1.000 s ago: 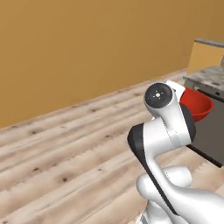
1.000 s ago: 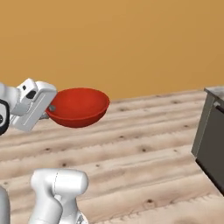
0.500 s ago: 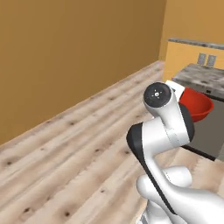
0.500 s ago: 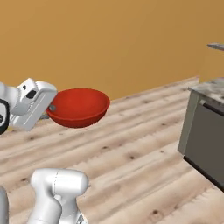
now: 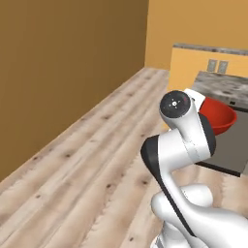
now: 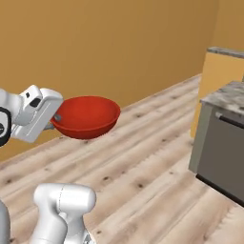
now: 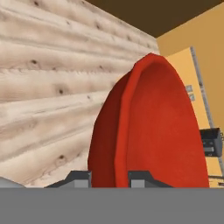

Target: Pick up the bowls from the cabinet and place each bowl in front of a stool on the dining counter.

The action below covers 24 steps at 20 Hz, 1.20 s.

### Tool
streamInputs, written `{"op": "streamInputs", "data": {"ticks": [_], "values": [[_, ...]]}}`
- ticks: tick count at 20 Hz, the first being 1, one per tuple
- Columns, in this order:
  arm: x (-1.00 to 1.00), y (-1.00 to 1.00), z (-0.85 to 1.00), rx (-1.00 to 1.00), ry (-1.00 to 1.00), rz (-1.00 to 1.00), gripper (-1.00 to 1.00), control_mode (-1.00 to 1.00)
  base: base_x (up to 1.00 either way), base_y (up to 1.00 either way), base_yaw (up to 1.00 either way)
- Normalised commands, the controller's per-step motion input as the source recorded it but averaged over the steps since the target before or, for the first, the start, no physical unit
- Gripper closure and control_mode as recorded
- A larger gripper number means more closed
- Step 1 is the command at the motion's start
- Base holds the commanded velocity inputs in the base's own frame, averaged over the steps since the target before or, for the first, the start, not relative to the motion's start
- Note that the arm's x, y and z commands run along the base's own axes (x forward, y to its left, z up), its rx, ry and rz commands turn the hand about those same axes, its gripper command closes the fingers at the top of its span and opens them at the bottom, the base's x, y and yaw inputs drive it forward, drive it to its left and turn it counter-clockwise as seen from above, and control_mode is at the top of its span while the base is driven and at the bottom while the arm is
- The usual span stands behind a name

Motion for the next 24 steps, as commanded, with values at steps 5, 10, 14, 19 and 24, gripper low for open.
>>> {"op": "streamInputs", "data": {"ticks": [5,10,14,19,24], "values": [[0.0,0.0,0.0,0.0,0.0,0.0,1.0,1.0,1.0,1.0,-0.36],[0.0,0.0,0.0,0.0,0.0,0.0,1.0,1.0,1.0,0.98,-0.3],[0.0,0.0,0.0,0.0,0.0,0.0,1.0,1.0,1.0,0.93,-0.24],[0.0,0.0,0.0,0.0,0.0,0.0,1.0,1.0,1.0,0.62,-0.1],[0.0,0.0,0.0,0.0,0.0,0.0,1.0,1.0,1.0,0.26,-0.15]]}}
